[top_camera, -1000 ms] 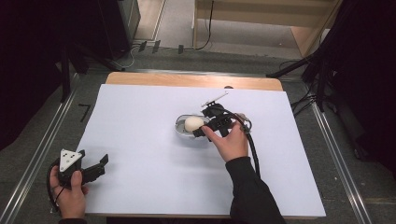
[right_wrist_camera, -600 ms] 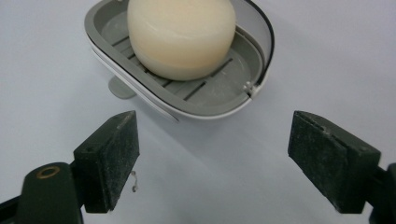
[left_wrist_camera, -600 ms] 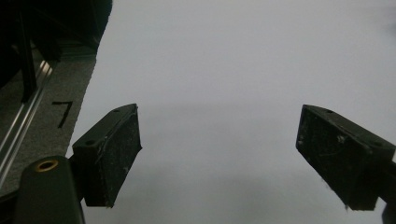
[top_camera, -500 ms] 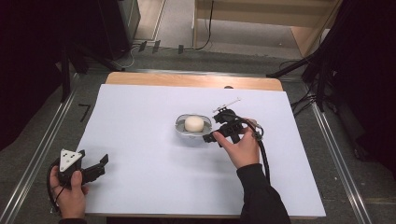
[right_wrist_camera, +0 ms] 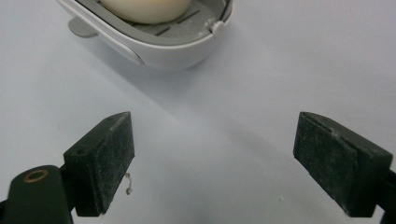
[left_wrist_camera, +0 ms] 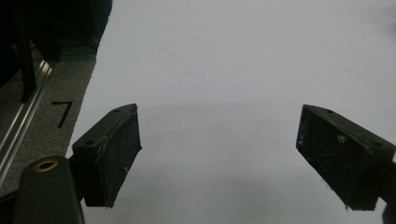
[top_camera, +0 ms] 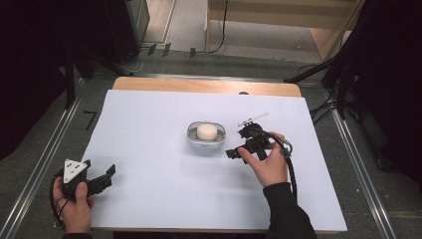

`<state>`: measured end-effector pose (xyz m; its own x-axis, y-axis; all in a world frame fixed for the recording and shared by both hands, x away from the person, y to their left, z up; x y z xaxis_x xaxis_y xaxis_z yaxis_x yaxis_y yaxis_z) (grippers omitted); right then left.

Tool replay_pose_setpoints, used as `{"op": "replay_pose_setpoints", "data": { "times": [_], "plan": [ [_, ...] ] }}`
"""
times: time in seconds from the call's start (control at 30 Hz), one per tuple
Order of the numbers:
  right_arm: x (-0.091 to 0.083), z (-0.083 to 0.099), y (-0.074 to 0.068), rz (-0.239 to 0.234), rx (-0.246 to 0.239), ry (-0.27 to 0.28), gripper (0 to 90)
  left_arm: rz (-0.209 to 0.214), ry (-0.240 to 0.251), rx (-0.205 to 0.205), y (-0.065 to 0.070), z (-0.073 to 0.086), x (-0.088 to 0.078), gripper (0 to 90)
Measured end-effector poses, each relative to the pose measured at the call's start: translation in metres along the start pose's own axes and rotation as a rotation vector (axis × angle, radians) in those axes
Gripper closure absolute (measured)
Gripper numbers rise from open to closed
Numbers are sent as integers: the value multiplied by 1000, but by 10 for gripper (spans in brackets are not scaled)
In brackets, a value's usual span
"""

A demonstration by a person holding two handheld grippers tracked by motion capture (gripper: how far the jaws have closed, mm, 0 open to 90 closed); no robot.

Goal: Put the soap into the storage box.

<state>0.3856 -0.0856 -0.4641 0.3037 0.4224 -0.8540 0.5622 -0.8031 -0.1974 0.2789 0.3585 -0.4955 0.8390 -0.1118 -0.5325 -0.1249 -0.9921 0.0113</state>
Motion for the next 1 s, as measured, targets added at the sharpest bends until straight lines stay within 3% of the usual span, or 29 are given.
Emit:
{"op": "replay_pose_setpoints", "data": {
  "times": [1.0],
  "plan": [
    [-13, 66, 41, -1, 67, 67, 129, -1, 0, 1, 0, 0, 0, 147]
  ]
}}
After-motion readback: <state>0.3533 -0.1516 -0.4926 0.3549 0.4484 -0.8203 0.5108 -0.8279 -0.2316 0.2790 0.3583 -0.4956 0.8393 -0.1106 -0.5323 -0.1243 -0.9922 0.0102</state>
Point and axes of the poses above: each handheld gripper's, and its own axes: x roughly forward along the jaws, z roughly out of its underside, y roughly to its right, the point moved 6 cm from there along x, roughly forward along the jaws
